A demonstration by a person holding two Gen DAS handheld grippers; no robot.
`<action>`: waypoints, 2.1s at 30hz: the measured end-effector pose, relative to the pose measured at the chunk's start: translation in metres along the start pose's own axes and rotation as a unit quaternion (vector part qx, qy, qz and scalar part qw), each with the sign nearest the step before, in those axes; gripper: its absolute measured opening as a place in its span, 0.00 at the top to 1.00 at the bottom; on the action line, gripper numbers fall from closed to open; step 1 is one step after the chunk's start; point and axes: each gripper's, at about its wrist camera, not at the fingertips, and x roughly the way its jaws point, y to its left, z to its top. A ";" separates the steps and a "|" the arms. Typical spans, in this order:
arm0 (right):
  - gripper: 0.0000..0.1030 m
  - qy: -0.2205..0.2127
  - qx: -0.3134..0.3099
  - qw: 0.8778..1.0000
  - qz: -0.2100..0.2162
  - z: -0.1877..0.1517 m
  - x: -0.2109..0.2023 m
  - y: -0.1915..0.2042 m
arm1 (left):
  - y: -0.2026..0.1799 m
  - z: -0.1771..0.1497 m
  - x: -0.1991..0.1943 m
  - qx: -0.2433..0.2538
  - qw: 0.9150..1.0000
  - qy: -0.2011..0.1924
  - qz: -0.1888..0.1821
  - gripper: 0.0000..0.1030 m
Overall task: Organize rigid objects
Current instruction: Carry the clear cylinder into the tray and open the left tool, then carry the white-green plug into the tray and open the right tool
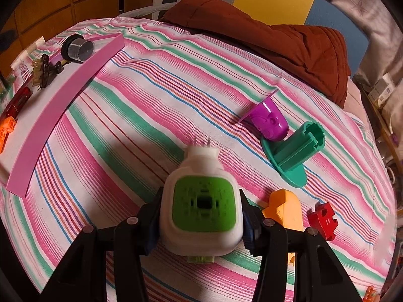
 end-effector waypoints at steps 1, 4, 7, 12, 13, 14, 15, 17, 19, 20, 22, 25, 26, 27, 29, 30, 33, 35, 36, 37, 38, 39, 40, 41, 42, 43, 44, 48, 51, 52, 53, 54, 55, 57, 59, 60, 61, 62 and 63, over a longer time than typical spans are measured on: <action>0.49 -0.001 0.000 1.000 -0.002 0.000 0.000 0.000 | -0.002 -0.004 -0.003 -0.001 1.000 -0.001 0.001 0.19; 0.49 -0.001 0.002 1.000 -0.002 0.000 0.001 -0.001 | -0.013 -0.018 -0.010 0.020 1.000 0.000 0.002 0.19; 0.49 -0.002 0.005 1.000 0.000 0.001 0.002 -0.003 | -0.020 -0.029 -0.016 0.042 0.999 0.001 0.008 0.19; 0.49 -0.011 0.003 1.000 0.002 -0.001 0.003 -0.004 | -0.022 -0.041 -0.022 0.045 0.999 0.006 0.002 0.19; 0.49 -0.013 0.001 1.000 0.000 -0.002 0.002 -0.002 | -0.022 -0.043 -0.024 0.045 0.999 0.005 0.003 0.19; 0.49 -0.014 0.001 1.000 -0.001 -0.002 0.002 -0.001 | -0.022 -0.045 -0.025 0.046 0.999 0.005 0.002 0.19; 0.49 -0.013 0.006 1.000 0.001 -0.002 0.003 -0.002 | -0.022 -0.046 -0.024 0.048 0.999 0.008 0.000 0.19; 0.49 -0.011 0.018 1.000 0.007 -0.002 0.004 -0.004 | -0.019 -0.048 -0.023 0.043 0.999 0.015 -0.001 0.19; 0.49 -0.009 0.031 0.999 0.011 -0.002 0.004 -0.006 | -0.016 -0.050 -0.025 0.037 0.999 0.015 -0.007 0.19; 0.49 -0.007 0.038 0.999 0.009 -0.004 0.002 -0.002 | -0.016 -0.051 -0.026 0.038 0.999 0.012 -0.006 0.19; 0.49 -0.001 0.056 0.998 0.001 -0.004 0.000 0.001 | -0.015 -0.052 -0.028 0.043 0.999 0.009 -0.005 0.19; 0.49 0.002 0.080 0.997 -0.018 -0.005 -0.002 0.005 | -0.010 -0.055 -0.029 0.036 0.999 0.012 -0.010 0.19; 0.49 0.001 0.082 0.996 -0.027 -0.006 -0.005 0.008 | -0.009 -0.055 -0.029 0.035 0.999 0.011 -0.010 0.19; 0.49 0.002 0.086 0.996 -0.034 -0.006 -0.006 0.010 | -0.008 -0.056 -0.030 0.036 0.999 0.010 -0.009 0.19; 0.50 0.004 0.102 0.994 -0.030 -0.005 -0.010 0.011 | -0.005 -0.059 -0.030 0.038 0.999 0.011 -0.009 0.19; 0.50 0.003 0.107 0.994 -0.024 -0.003 -0.013 0.012 | -0.003 -0.060 -0.030 0.036 0.999 0.013 -0.010 0.19; 0.49 -0.016 0.099 0.995 -0.016 0.014 -0.026 0.026 | 0.007 -0.063 -0.029 0.021 1.000 0.017 -0.010 0.19; 0.49 -0.031 0.093 0.995 -0.003 0.026 -0.036 0.037 | 0.014 -0.064 -0.030 0.013 1.000 0.019 -0.009 0.19; 0.50 -0.038 0.089 0.995 0.003 0.033 -0.041 0.042 | 0.020 -0.065 -0.030 0.006 1.000 0.020 -0.008 0.19; 0.49 -0.048 0.080 0.996 0.013 0.043 -0.047 0.052 | 0.026 -0.065 -0.031 -0.003 1.000 0.020 -0.007 0.19; 0.49 -0.054 0.074 0.996 0.020 0.049 -0.051 0.060 | 0.031 -0.066 -0.032 -0.012 1.000 0.020 -0.005 0.19; 0.49 -0.061 0.065 0.996 0.029 0.058 -0.056 0.071 | 0.036 -0.066 -0.033 -0.021 1.000 0.020 -0.002 0.19; 0.49 -0.068 0.055 0.995 0.036 0.066 -0.060 0.082 | 0.041 -0.067 -0.034 -0.025 0.999 0.020 0.000 0.19; 0.49 -0.073 0.047 0.995 0.044 0.075 -0.060 0.090 | 0.044 -0.067 -0.033 -0.026 0.999 0.021 0.003 0.19; 0.49 -0.077 0.038 0.995 0.056 0.085 -0.061 0.101 | 0.048 -0.068 -0.033 -0.028 0.999 0.022 0.009 0.19; 0.49 -0.079 0.029 0.994 0.066 0.092 -0.063 0.113 | 0.052 -0.069 -0.034 -0.031 0.999 0.021 0.014 0.19; 0.49 -0.078 0.021 0.994 0.071 0.100 -0.061 0.124 | 0.055 -0.070 -0.034 -0.035 0.999 0.020 0.018 0.19; 0.49 -0.064 0.003 0.994 0.085 0.127 -0.046 0.163 | 0.074 -0.073 -0.034 -0.061 0.998 0.026 0.023 0.19; 0.49 -0.051 -0.004 0.995 0.080 0.137 -0.029 0.183 | 0.082 -0.074 -0.035 -0.065 0.997 0.022 0.032 0.19; 0.49 -0.049 -0.006 0.996 0.078 0.140 -0.025 0.187 | 0.084 -0.074 -0.035 -0.065 0.997 0.021 0.034 0.19; 0.49 -0.047 -0.008 0.996 0.077 0.141 -0.023 0.189 | 0.086 -0.073 -0.035 -0.066 0.997 0.020 0.037 0.19; 0.49 -0.045 -0.011 0.996 0.074 0.143 -0.020 0.193 | 0.088 -0.073 -0.035 -0.069 0.997 0.018 0.040 0.19; 0.49 -0.044 -0.013 0.996 0.071 0.146 -0.018 0.195 | 0.090 -0.072 -0.035 -0.072 0.996 0.019 0.041 0.19; 0.49 -0.042 -0.020 0.997 0.064 0.150 -0.012 0.201 | 0.094 -0.071 -0.033 -0.077 0.996 0.021 0.043 0.19; 0.49 -0.036 -0.021 0.997 0.061 0.153 -0.006 0.203 | 0.096 -0.072 -0.033 -0.081 0.996 0.022 0.042 0.19; 0.49 -0.029 -0.021 0.998 0.060 0.156 0.000 0.204 | 0.096 -0.072 -0.033 -0.080 0.996 0.023 0.043 0.19; 0.49 -0.021 -0.023 0.998 0.055 0.157 0.006 0.204 | 0.096 -0.073 -0.033 -0.080 0.996 0.024 0.044 0.19; 0.49 -0.015 -0.024 0.998 0.053 0.157 0.010 0.205 | 0.095 -0.074 -0.033 -0.079 0.996 0.024 0.043 0.19; 0.49 -0.007 -0.025 0.998 0.050 0.158 0.017 0.206 | 0.096 -0.074 -0.033 -0.078 0.996 0.025 0.042 0.19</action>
